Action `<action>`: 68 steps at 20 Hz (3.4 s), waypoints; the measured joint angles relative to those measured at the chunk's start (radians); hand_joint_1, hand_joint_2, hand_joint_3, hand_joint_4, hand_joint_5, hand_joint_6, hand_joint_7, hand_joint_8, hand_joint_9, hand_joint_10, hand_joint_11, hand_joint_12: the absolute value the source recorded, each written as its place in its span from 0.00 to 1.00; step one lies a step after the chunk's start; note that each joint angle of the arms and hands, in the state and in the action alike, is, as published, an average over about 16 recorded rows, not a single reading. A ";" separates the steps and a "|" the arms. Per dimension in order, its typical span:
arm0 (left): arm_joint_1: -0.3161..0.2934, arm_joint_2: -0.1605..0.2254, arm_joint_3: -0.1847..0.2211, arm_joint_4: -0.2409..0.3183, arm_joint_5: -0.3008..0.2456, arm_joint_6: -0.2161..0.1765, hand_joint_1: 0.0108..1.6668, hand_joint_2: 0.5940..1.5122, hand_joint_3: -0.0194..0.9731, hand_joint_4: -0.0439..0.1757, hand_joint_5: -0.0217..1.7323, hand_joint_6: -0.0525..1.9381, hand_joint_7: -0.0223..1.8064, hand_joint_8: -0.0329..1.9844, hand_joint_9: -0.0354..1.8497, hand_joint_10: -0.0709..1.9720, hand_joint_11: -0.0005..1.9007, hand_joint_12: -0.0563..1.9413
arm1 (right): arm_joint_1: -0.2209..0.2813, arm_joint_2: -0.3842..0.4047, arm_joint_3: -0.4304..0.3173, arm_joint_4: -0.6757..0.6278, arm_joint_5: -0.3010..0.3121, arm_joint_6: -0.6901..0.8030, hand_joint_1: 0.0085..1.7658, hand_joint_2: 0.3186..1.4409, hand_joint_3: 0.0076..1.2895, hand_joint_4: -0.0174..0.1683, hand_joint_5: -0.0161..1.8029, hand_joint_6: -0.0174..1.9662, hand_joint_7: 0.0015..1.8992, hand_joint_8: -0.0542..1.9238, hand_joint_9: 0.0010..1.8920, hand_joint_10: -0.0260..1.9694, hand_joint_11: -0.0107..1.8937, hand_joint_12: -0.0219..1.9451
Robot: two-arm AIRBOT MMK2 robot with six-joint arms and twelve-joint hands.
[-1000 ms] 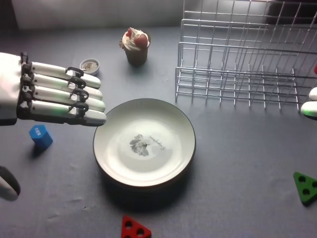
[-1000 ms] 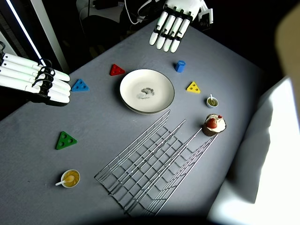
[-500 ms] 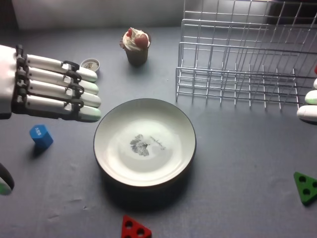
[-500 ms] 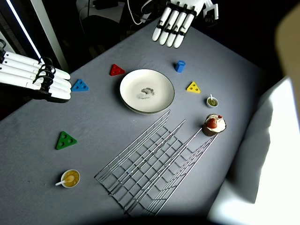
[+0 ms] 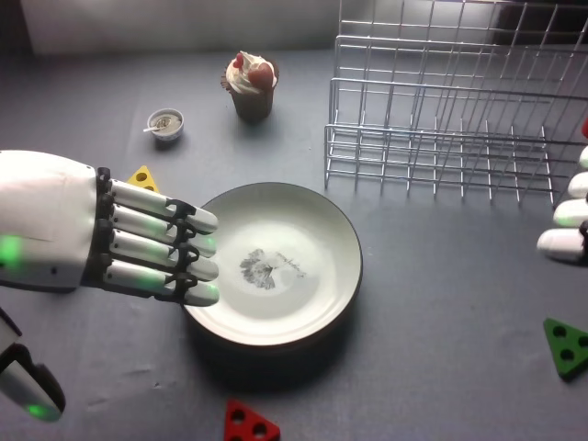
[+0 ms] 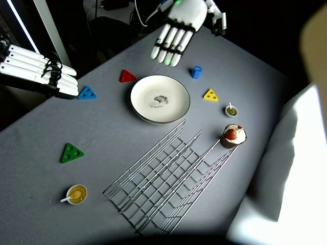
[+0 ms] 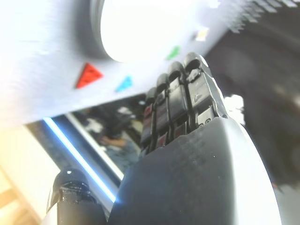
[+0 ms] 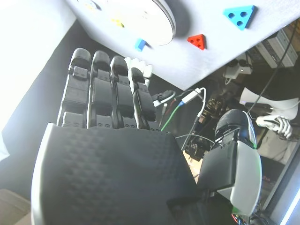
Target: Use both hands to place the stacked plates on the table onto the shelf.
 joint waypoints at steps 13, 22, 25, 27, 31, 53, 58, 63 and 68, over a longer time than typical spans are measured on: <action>0.000 -0.036 -0.040 0.101 0.164 0.019 0.01 0.41 0.04 0.19 0.09 0.03 0.12 0.02 0.12 0.04 0.07 0.03 | -0.001 0.008 0.007 0.075 0.006 -0.002 0.01 0.55 0.00 0.09 0.12 0.02 0.13 0.04 0.13 0.02 0.12 0.02; 0.000 -0.075 -0.039 0.160 0.225 0.019 0.01 0.43 0.04 0.19 0.10 0.03 0.13 0.02 0.12 0.04 0.08 0.03 | -0.010 -0.003 0.049 0.135 0.011 0.112 0.01 0.56 0.00 0.09 0.13 0.02 0.13 0.04 0.13 0.02 0.13 0.02; 0.000 -0.085 -0.036 0.180 0.242 0.019 0.01 0.44 0.04 0.18 0.09 0.03 0.13 0.02 0.12 0.04 0.08 0.03 | -0.013 -0.006 0.060 0.156 0.013 0.127 0.01 0.56 0.00 0.09 0.13 0.02 0.13 0.04 0.13 0.02 0.13 0.02; 0.003 -0.092 -0.034 0.193 0.252 0.018 0.01 0.44 0.04 0.18 0.09 0.02 0.13 0.02 0.12 0.04 0.08 0.03 | -0.019 -0.009 0.066 0.173 0.017 0.127 0.01 0.56 0.00 0.09 0.12 0.02 0.13 0.04 0.13 0.02 0.13 0.02; 0.010 -0.105 -0.027 0.211 0.269 0.014 0.01 0.45 0.04 0.17 0.09 0.02 0.12 0.02 0.12 0.04 0.08 0.03 | -0.042 -0.015 0.072 0.222 0.041 0.079 0.01 0.56 0.00 0.09 0.12 0.02 0.13 0.04 0.13 0.02 0.13 0.02; 0.036 -0.214 0.038 0.145 0.290 -0.026 0.01 0.47 0.04 0.16 0.07 0.01 0.08 0.01 0.11 0.03 0.09 0.03 | -0.262 -0.162 0.052 0.589 0.149 -0.702 0.01 0.56 0.00 0.09 0.12 0.02 0.12 0.04 0.12 0.02 0.13 0.02; 0.032 -0.247 0.056 0.119 0.292 -0.026 0.01 0.47 0.04 0.16 0.07 0.01 0.08 0.01 0.11 0.02 0.09 0.03 | -0.309 -0.242 0.089 0.680 0.154 -0.828 0.02 0.56 0.00 0.09 0.12 0.02 0.12 0.04 0.12 0.02 0.13 0.02; 0.027 -0.270 0.072 0.105 0.293 -0.028 0.01 0.47 0.04 0.16 0.07 0.01 0.08 0.01 0.10 0.02 0.09 0.03 | -0.342 -0.346 0.146 0.770 0.165 -0.931 0.14 0.53 0.00 0.09 0.12 0.02 0.12 0.04 0.12 0.02 0.14 0.02; 0.020 -0.285 0.078 0.098 0.300 -0.031 0.02 0.47 0.04 0.16 0.08 0.01 0.08 0.00 0.11 0.02 0.10 0.03 | -0.344 -0.466 0.211 0.843 0.173 -1.015 0.32 0.50 0.00 0.09 0.12 0.02 0.12 0.04 0.13 0.02 0.15 0.02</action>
